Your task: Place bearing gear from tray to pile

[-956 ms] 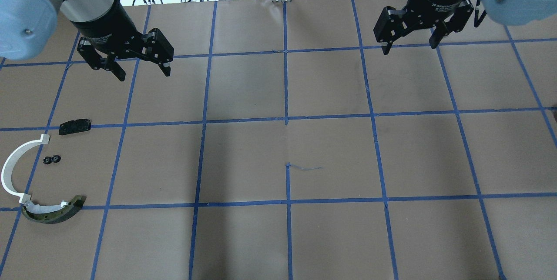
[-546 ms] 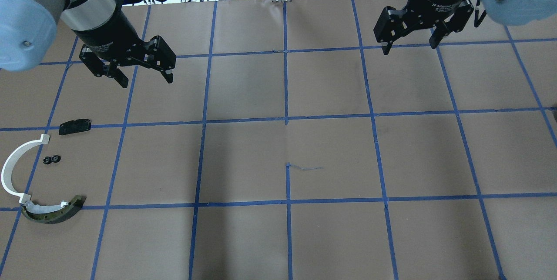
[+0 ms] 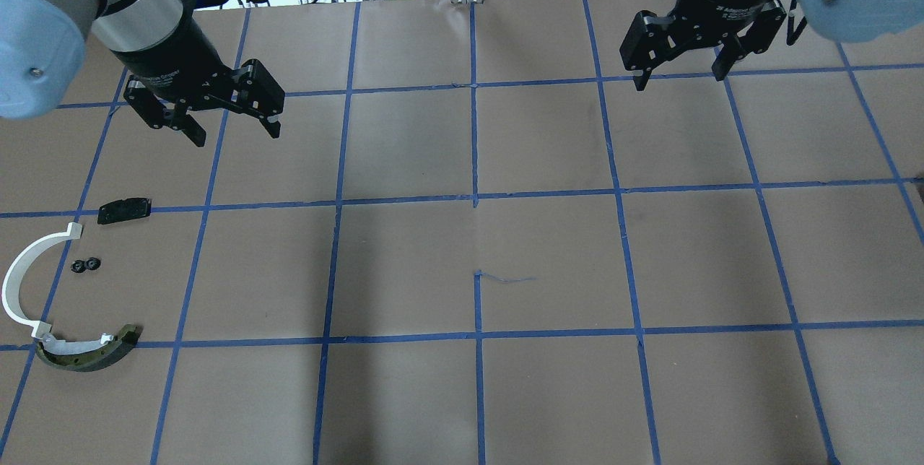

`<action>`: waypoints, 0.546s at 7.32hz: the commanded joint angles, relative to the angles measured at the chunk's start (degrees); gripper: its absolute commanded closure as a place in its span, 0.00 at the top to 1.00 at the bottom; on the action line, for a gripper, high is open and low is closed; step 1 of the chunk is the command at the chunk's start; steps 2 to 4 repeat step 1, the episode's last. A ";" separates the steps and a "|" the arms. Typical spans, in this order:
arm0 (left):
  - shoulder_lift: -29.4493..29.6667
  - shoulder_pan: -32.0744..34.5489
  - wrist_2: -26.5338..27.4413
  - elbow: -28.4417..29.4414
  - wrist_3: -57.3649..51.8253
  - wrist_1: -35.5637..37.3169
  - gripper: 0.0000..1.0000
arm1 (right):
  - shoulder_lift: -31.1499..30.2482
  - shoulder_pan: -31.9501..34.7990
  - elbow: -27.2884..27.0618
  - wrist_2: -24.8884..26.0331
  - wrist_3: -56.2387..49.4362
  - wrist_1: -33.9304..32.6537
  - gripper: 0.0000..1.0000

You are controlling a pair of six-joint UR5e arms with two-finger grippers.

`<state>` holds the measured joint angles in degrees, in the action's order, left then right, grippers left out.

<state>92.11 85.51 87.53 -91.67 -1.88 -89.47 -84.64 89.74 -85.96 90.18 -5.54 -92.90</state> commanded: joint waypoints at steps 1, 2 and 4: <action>0.08 0.01 0.01 0.00 0.03 -0.09 1.00 | 0.00 0.00 0.00 -0.09 0.00 0.00 1.00; 0.08 0.01 0.01 0.00 0.03 -0.09 1.00 | 0.00 0.00 0.00 -0.09 0.00 0.00 1.00; 0.08 0.01 0.01 0.00 0.03 -0.09 1.00 | 0.00 0.00 0.00 -0.09 0.00 0.00 1.00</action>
